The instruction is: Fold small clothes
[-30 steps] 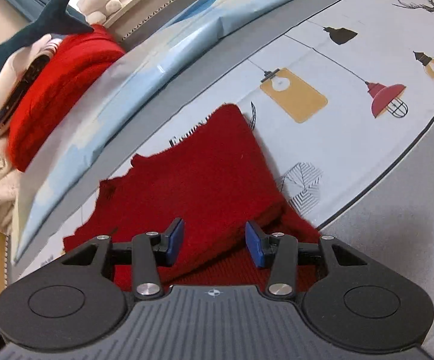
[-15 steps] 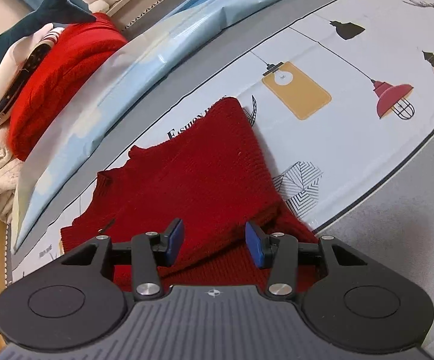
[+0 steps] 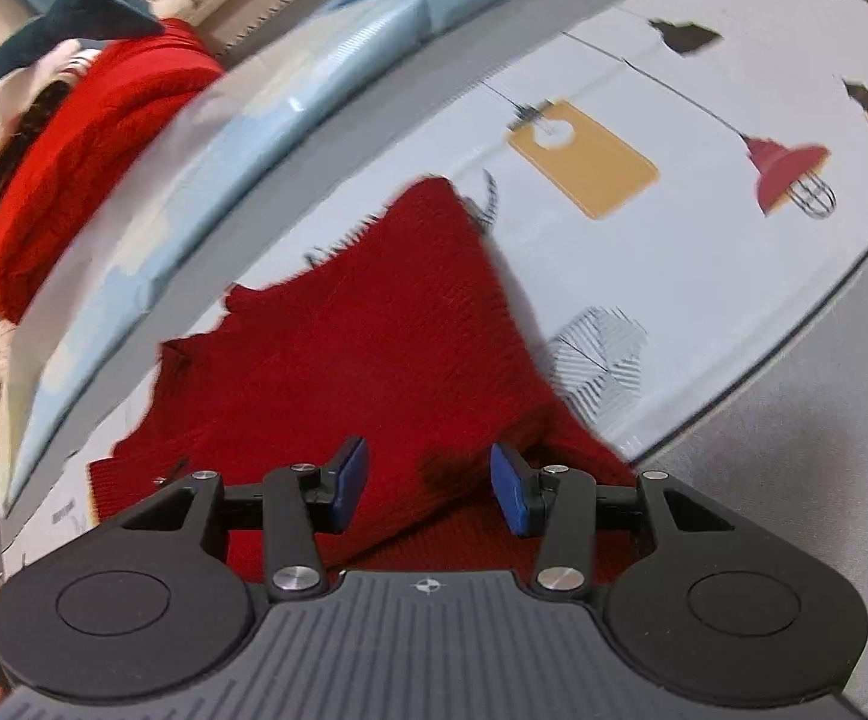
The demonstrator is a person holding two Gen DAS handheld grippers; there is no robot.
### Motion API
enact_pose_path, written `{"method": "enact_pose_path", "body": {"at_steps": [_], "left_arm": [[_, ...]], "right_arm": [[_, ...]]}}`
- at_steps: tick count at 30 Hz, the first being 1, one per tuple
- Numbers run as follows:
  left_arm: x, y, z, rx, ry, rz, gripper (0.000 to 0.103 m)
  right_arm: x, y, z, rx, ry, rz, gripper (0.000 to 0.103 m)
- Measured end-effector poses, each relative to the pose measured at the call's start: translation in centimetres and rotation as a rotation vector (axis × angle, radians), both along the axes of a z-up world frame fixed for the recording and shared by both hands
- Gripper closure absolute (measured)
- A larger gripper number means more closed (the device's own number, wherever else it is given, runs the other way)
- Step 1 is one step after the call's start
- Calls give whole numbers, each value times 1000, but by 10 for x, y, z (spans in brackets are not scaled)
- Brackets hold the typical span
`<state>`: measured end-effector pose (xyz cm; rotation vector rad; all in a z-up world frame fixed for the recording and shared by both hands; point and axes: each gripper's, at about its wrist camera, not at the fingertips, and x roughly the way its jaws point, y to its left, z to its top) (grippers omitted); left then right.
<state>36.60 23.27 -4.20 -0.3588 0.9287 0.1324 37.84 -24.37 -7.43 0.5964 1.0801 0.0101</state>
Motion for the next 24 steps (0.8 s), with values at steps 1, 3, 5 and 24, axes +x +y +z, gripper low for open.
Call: {"method": "enact_pose_path", "body": {"at_steps": [1, 3, 5, 24], "left_arm": [[-1, -3, 0, -8, -8, -20, 101], [0, -11, -5, -36, -2, -77, 99], [3, -20, -16, -34, 32, -113, 97], [-57, -19, 52, 203, -123, 16, 90]], "right_arm": [[1, -3, -6, -9, 17, -12, 55], [1, -9, -16, -31, 50, -37, 55], [1, -14, -23, -45, 79, -64, 56], [-22, -8, -1, -331, -99, 17, 52]]}}
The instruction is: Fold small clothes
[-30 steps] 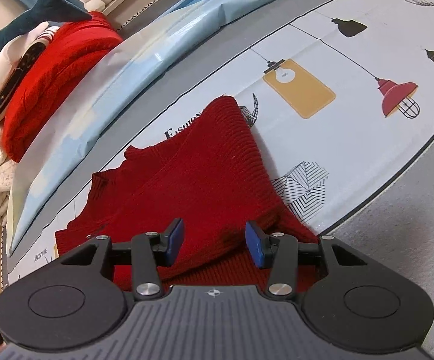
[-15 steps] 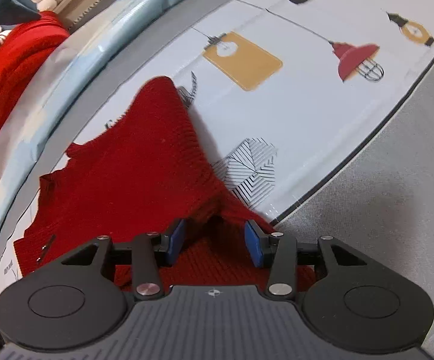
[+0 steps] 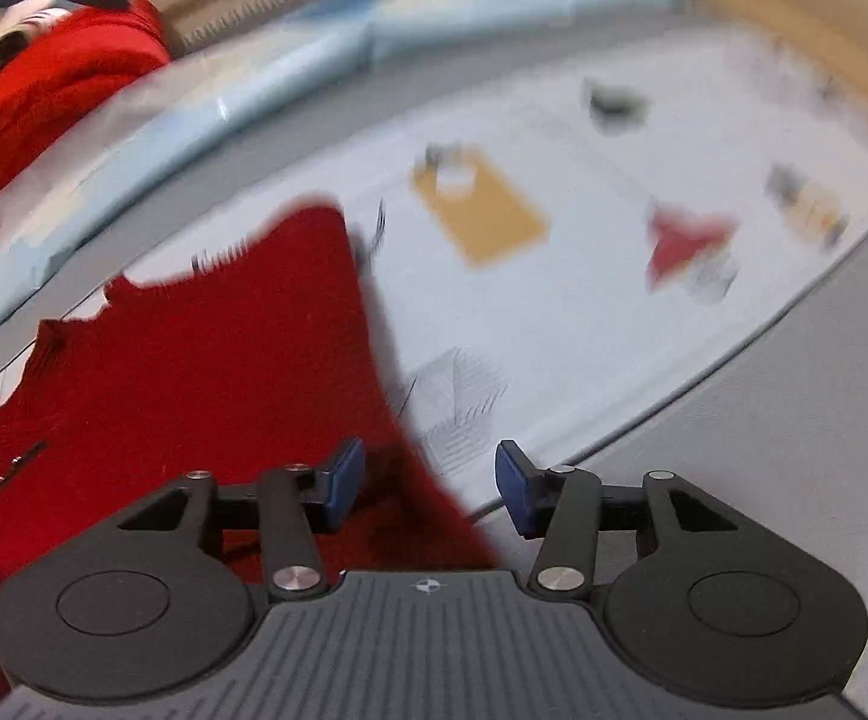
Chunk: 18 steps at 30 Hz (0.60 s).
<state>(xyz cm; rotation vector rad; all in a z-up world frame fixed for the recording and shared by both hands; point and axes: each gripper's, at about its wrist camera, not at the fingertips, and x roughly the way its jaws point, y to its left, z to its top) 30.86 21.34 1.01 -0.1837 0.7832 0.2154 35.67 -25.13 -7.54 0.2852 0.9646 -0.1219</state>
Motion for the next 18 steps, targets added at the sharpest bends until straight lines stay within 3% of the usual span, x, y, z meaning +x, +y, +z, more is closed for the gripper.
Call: {"method": "enact_pose_path", "body": {"at_steps": [6, 8, 10, 14, 18], "left_arm": [[-53, -13, 34, 9, -34, -23, 85], [-80, -20, 42, 19, -31, -46, 69], [-112, -25, 46, 27, -40, -52, 68], [-167, -36, 46, 49, 0, -62, 68], [-212, -45, 47, 42, 20, -80, 68]], "right_arm": [[-63, -1, 84, 4, -205, 57, 53], [-95, -5, 111, 0, -279, 81, 53], [-130, -10, 130, -10, -330, 106, 51], [-195, -26, 144, -17, -368, 116, 49], [-245, -37, 134, -18, -364, 110, 48]]}}
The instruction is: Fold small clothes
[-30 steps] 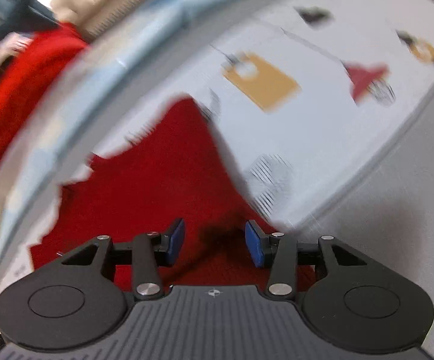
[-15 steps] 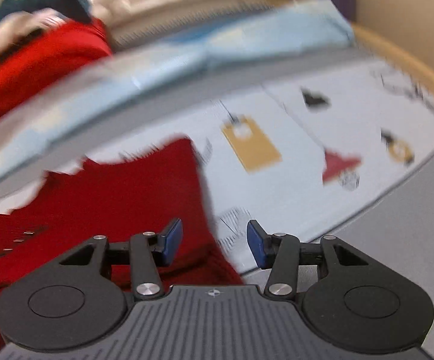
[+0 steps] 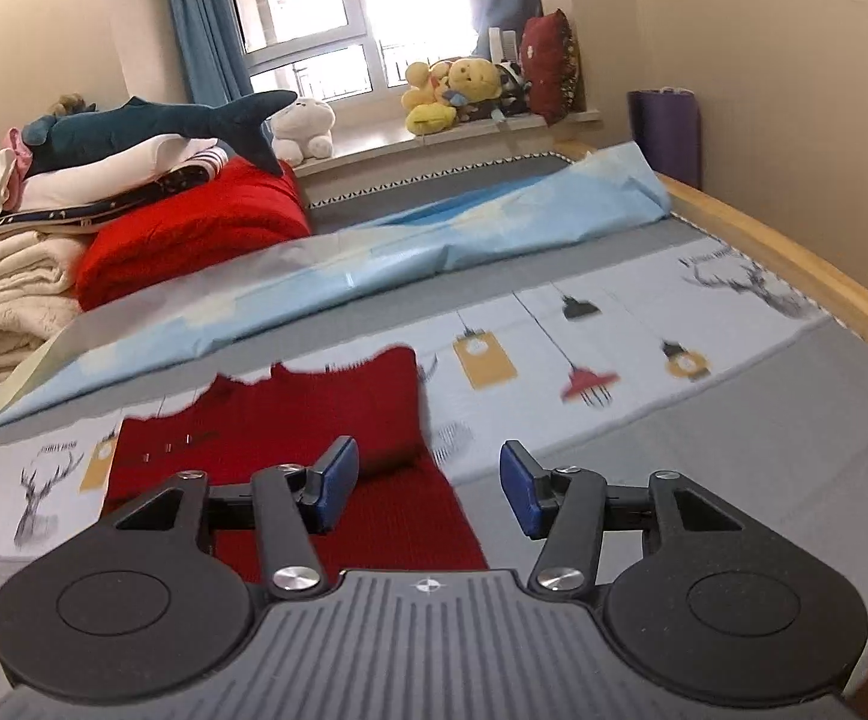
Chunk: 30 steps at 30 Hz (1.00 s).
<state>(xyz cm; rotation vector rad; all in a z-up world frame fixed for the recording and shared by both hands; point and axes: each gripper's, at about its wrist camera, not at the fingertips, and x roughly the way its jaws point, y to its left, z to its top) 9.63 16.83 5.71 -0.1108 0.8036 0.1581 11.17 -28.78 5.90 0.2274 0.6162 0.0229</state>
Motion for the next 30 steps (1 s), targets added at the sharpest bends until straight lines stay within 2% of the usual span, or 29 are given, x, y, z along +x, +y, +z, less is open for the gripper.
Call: {"method": "enact_pose_path", "body": {"at_steps": [5, 9, 12, 14, 16, 17, 18, 19, 21, 24, 30], "left_arm": [[-44, -8, -6, 22, 9, -31, 68], [-66, -2, -16, -3, 21, -35, 68], [-77, 11, -31, -75, 10, -28, 68], [-80, 23, -48, -143, 0, -12, 72], [-84, 35, -73, -189, -2, 15, 78], [-83, 40, -85, -201, 33, 37, 81], [-80, 47, -97, -238, 91, 85, 82], [-76, 57, -108, -308, 129, 123, 83], [-70, 67, -119, -358, 179, 155, 83], [-63, 69, -130, -331, 219, 170, 82], [-60, 72, -144, -335, 291, 165, 78]], "right_arm": [[-46, -7, -25, 18, 30, 8, 48], [-67, -6, -49, -34, 37, 26, 48], [-70, -11, -71, -15, 114, 3, 49], [-68, -17, -75, 12, 113, -9, 49], [-63, -20, -81, -8, 117, -24, 49], [-60, -20, -85, -21, 128, -32, 49], [-57, -21, -91, -24, 145, -36, 49], [-55, -21, -97, -20, 167, -39, 49], [-48, -24, -109, 10, 219, -52, 49], [-37, -25, -125, 46, 293, -51, 49], [-24, -23, -151, -14, 416, -65, 49]]}}
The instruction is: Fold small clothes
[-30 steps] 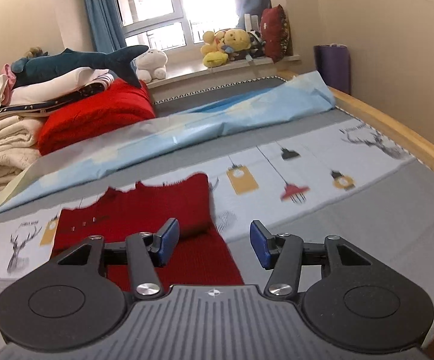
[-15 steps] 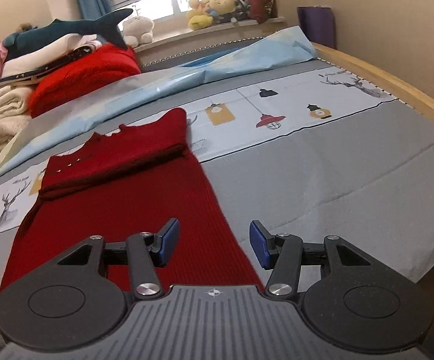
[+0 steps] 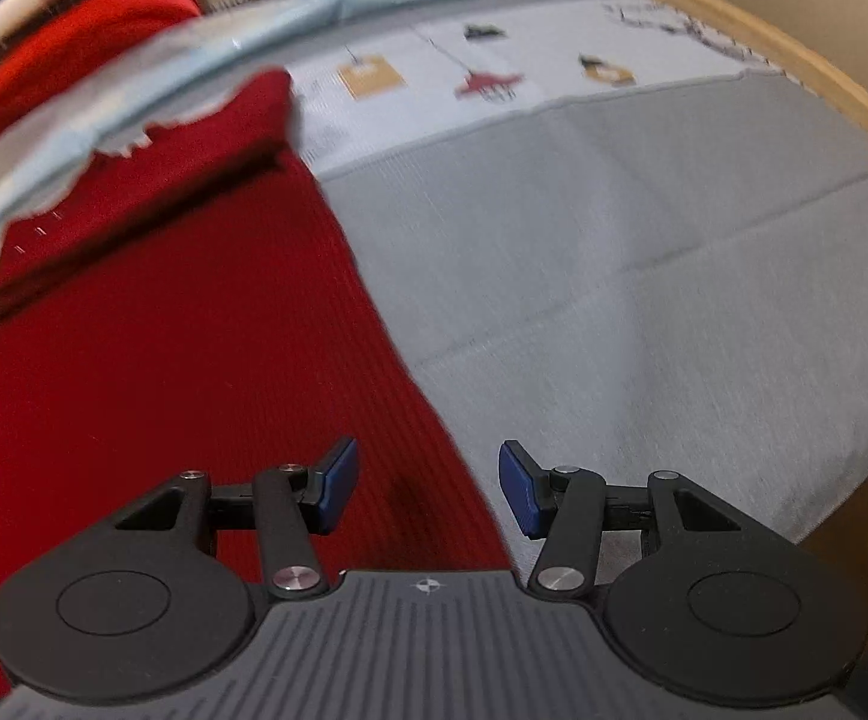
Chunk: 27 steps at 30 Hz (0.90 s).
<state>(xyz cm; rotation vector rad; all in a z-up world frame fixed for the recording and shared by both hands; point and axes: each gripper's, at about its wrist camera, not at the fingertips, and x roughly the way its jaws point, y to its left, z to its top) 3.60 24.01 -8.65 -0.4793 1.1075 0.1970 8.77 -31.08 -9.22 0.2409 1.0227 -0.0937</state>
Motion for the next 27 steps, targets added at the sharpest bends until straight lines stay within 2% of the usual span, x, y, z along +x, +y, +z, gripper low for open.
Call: {"method": "enact_pose_path", "body": {"at_steps": [4, 7, 9, 13, 16, 19, 21, 22, 27], "left_arm": [[0, 2, -9, 10, 58, -2, 78], [1, 1, -13, 21, 67, -12, 78], [1, 2, -13, 23, 63, -12, 78], [-6, 11, -14, -1, 65, 51, 78], [-6, 10, -13, 33, 85, 55, 71], [-6, 12, -14, 9, 86, 68, 71], [-1, 11, -18, -19, 94, 60, 71], [0, 9, -19, -22, 95, 50, 70], [3, 1, -22, 11, 87, 19, 69]], "right_arm": [[2, -1, -15, 5, 66, -7, 49], [0, -3, -29, 24, 130, -21, 49], [-1, -1, -30, 19, 122, -16, 49], [-2, 0, -30, 12, 115, -5, 49], [0, -2, -29, 15, 116, -4, 49], [0, -1, -28, 10, 116, 5, 49], [0, -1, -28, 12, 117, 12, 52], [1, -1, -27, 17, 117, 19, 58], [1, -4, -26, 65, 115, 12, 73]]}}
